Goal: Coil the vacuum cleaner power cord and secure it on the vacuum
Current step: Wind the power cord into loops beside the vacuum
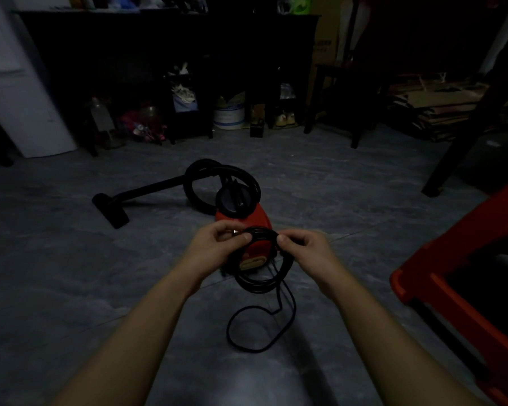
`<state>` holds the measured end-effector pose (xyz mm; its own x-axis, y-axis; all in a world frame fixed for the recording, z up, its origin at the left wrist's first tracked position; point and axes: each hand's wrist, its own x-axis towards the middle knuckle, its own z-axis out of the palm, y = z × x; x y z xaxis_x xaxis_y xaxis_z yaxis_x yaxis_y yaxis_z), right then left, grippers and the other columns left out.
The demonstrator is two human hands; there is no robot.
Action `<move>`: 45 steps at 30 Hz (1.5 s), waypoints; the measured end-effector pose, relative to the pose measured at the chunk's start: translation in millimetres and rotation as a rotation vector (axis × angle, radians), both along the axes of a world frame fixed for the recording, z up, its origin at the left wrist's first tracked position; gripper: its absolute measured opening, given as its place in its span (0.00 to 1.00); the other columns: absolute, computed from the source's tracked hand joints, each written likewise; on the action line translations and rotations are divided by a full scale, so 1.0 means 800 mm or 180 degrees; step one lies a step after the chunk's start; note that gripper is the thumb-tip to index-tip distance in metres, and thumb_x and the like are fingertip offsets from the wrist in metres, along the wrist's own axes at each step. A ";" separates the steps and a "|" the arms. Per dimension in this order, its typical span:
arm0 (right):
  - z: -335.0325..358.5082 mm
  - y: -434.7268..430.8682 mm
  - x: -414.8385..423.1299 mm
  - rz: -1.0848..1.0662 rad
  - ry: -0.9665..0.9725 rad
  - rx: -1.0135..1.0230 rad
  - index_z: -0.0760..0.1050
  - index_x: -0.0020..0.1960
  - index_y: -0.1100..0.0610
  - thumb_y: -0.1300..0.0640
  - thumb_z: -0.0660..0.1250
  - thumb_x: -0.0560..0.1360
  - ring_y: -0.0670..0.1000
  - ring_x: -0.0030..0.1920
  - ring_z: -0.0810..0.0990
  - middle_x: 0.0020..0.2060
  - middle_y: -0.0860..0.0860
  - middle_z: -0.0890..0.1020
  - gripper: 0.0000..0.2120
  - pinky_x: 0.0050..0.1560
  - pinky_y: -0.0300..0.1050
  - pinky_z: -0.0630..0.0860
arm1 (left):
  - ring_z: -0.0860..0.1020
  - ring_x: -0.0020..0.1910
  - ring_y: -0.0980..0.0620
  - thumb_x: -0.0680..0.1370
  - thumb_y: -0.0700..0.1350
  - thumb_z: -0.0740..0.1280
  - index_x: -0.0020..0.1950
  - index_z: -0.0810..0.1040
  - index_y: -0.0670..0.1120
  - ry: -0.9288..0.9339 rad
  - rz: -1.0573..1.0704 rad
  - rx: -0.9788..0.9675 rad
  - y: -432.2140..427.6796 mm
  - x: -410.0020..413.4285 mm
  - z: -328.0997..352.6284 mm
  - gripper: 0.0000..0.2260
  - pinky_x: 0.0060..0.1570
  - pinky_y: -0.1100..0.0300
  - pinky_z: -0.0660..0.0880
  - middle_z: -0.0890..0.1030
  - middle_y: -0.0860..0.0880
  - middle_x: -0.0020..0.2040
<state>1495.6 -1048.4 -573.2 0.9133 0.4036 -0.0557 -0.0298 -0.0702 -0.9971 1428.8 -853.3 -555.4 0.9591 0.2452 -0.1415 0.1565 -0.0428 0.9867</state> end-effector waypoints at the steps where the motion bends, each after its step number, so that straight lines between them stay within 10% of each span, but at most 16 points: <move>1: -0.001 0.001 0.000 0.0046 -0.0013 -0.0024 0.84 0.53 0.58 0.60 0.68 0.78 0.42 0.45 0.84 0.44 0.48 0.87 0.07 0.43 0.32 0.77 | 0.84 0.47 0.50 0.74 0.42 0.74 0.55 0.82 0.45 -0.0019 -0.0040 0.0181 -0.001 0.000 -0.001 0.10 0.43 0.62 0.81 0.85 0.45 0.49; 15: -0.004 -0.005 0.002 0.0263 -0.0442 -0.0469 0.83 0.54 0.58 0.61 0.69 0.77 0.39 0.43 0.83 0.44 0.49 0.85 0.07 0.44 0.32 0.76 | 0.83 0.46 0.57 0.70 0.44 0.78 0.51 0.84 0.49 -0.0515 -0.0221 0.1551 -0.005 -0.001 -0.013 0.12 0.49 0.58 0.81 0.85 0.52 0.45; 27: -0.004 0.004 -0.002 0.0144 -0.0593 -0.0400 0.83 0.50 0.59 0.61 0.70 0.76 0.42 0.39 0.82 0.41 0.53 0.85 0.04 0.44 0.36 0.77 | 0.80 0.45 0.68 0.75 0.46 0.74 0.57 0.84 0.53 -0.0988 -0.0536 0.2340 -0.019 -0.010 -0.004 0.11 0.44 0.73 0.75 0.81 0.64 0.42; 32: -0.001 0.003 0.002 -0.0029 -0.0589 -0.0196 0.83 0.51 0.58 0.59 0.70 0.77 0.52 0.50 0.85 0.46 0.55 0.86 0.05 0.52 0.44 0.81 | 0.83 0.46 0.63 0.74 0.42 0.74 0.55 0.86 0.50 -0.0951 -0.0079 0.1758 -0.020 -0.006 -0.005 0.10 0.49 0.66 0.78 0.85 0.57 0.47; 37: 0.000 -0.004 0.000 0.0094 -0.0094 -0.0372 0.82 0.52 0.51 0.50 0.63 0.81 0.42 0.49 0.83 0.48 0.46 0.85 0.10 0.47 0.33 0.77 | 0.84 0.46 0.60 0.74 0.40 0.75 0.49 0.86 0.53 -0.0904 0.0314 0.1190 -0.019 -0.004 -0.003 0.09 0.50 0.63 0.80 0.86 0.56 0.45; 45: -0.008 -0.003 0.004 0.0160 0.0125 -0.0646 0.79 0.54 0.59 0.64 0.59 0.81 0.49 0.52 0.82 0.50 0.51 0.84 0.10 0.55 0.43 0.79 | 0.85 0.44 0.53 0.72 0.38 0.76 0.52 0.86 0.43 -0.0772 0.0688 0.0529 -0.010 0.004 0.001 0.09 0.46 0.64 0.79 0.87 0.48 0.44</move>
